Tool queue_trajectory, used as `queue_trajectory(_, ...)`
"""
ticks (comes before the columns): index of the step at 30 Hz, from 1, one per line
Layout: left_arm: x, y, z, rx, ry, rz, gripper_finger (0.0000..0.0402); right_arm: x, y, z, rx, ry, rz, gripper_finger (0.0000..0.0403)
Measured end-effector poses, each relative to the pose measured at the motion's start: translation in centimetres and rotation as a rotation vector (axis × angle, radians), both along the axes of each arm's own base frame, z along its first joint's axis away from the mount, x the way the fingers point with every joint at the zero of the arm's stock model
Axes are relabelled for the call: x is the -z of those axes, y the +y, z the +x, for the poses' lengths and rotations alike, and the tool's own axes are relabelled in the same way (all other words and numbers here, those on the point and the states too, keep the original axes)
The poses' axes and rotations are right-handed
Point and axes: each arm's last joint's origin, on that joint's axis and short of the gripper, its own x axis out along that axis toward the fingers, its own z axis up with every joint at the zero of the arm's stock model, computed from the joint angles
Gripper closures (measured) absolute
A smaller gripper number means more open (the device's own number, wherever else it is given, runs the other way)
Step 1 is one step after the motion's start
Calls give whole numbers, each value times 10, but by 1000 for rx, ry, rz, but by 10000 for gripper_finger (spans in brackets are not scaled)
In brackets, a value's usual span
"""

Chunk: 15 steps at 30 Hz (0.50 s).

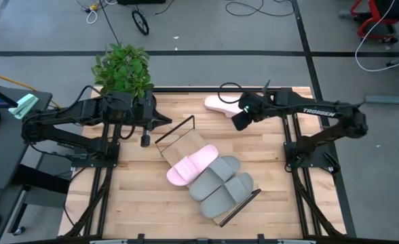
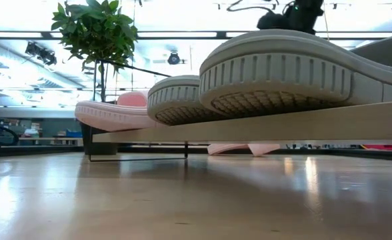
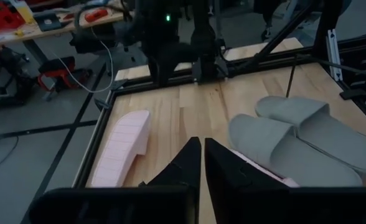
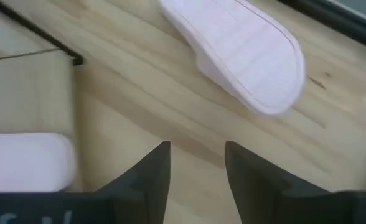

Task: Pick and place slides into the shelf
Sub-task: Put the pink slide on the shelf

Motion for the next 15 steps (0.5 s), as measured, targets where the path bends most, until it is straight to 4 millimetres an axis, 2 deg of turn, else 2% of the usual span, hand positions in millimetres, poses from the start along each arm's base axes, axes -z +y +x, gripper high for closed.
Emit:
queue_trajectory(8,-7,0,2,15,-69,50,371,32,-7,-24,134,44,61,245)
queue_trajectory(15,-4,1,21,14,-96,51,364,53,-3,-46,249,-30,84,245)
